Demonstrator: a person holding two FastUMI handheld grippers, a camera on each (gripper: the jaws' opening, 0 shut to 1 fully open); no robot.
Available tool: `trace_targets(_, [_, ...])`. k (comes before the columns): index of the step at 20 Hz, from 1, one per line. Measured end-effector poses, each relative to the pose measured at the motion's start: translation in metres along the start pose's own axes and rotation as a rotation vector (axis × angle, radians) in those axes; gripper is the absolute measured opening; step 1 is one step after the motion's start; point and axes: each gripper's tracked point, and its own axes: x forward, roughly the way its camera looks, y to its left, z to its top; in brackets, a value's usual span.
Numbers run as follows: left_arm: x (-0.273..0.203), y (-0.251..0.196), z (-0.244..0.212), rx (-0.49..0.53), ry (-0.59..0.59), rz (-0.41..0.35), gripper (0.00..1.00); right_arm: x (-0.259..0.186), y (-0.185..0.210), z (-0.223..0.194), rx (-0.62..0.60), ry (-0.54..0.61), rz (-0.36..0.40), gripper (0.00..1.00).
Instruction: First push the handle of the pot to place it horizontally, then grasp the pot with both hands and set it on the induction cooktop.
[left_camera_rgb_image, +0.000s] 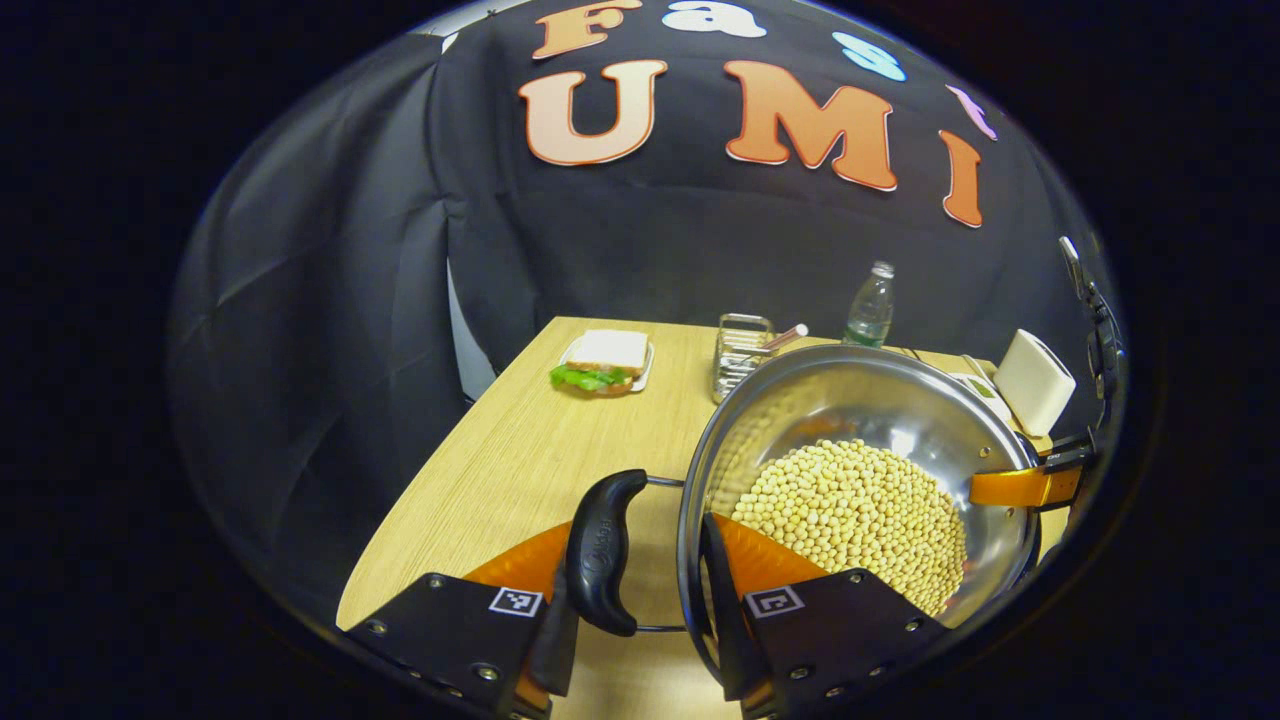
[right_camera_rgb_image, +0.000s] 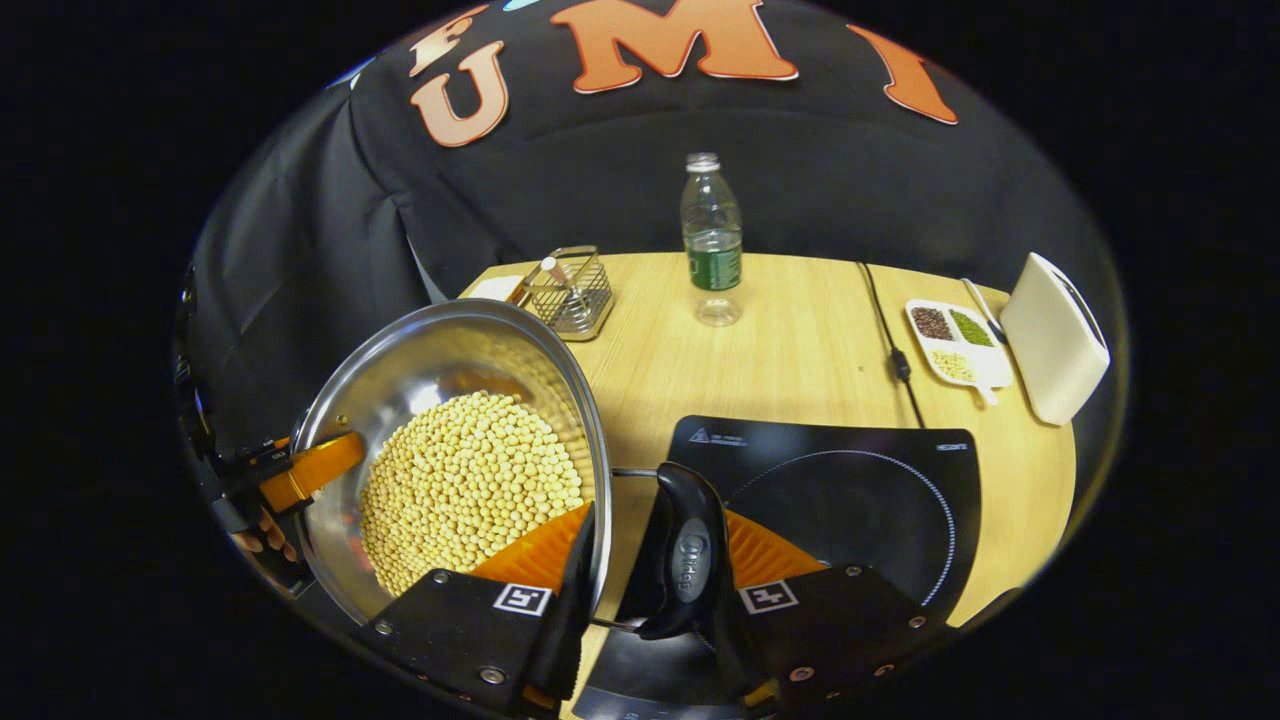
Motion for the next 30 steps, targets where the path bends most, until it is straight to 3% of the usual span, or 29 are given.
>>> trace_targets(3, [-0.01, -0.01, 0.007, 0.027, -0.018, -0.027, 0.55, -0.017, -0.026, 0.006, 0.019, -0.019, -0.017, 0.54])
trace_targets(4, [-0.011, -0.016, 0.01, 0.038, -0.022, -0.039, 0.58, -0.024, -0.037, 0.005, 0.025, -0.021, -0.022, 0.54])
trace_targets(8, [0.016, -0.041, 0.016, 0.078, -0.026, -0.1, 0.58, -0.045, -0.088, 0.001, 0.055, -0.022, -0.066, 0.54])
trace_targets(12, [0.06, -0.029, -0.005, 0.081, -0.04, -0.156, 0.58, -0.072, -0.129, 0.009, 0.062, -0.064, -0.123, 0.53])
trace_targets(15, [0.062, -0.024, -0.009, 0.095, -0.053, -0.183, 0.58, -0.088, -0.154, 0.011, 0.074, -0.082, -0.148, 0.54])
trace_targets(23, [0.068, -0.031, -0.005, 0.134, -0.022, -0.229, 0.58, -0.093, -0.208, -0.006, 0.112, -0.075, -0.182, 0.54])
trace_targets(30, [0.064, -0.03, -0.005, 0.141, -0.009, -0.22, 0.58, -0.078, -0.227, -0.01, 0.13, -0.059, -0.177, 0.54])
